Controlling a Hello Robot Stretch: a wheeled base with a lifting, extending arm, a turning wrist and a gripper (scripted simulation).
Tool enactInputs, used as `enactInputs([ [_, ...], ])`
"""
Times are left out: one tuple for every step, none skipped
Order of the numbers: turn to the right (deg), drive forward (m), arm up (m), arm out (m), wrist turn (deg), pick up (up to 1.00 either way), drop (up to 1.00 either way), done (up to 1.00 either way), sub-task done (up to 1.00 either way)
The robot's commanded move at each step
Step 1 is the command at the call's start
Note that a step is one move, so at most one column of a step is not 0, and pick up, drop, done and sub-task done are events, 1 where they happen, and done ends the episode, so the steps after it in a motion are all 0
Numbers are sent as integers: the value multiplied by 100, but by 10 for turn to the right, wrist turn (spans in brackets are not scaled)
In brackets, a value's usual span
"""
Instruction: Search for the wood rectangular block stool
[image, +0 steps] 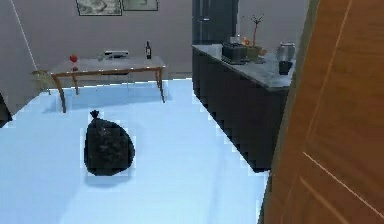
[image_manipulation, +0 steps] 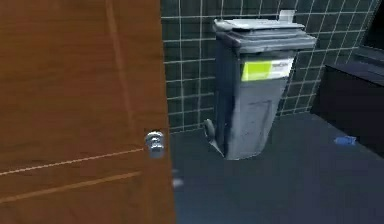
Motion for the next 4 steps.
enactInputs([
  [-30,0,0,0,0,0,0,0,0],
  [0,100,0,0,0,0,0,0,0],
  [300,0,0,0,0,0,0,0,0],
  [0,40,0,0,0,0,0,0,0],
])
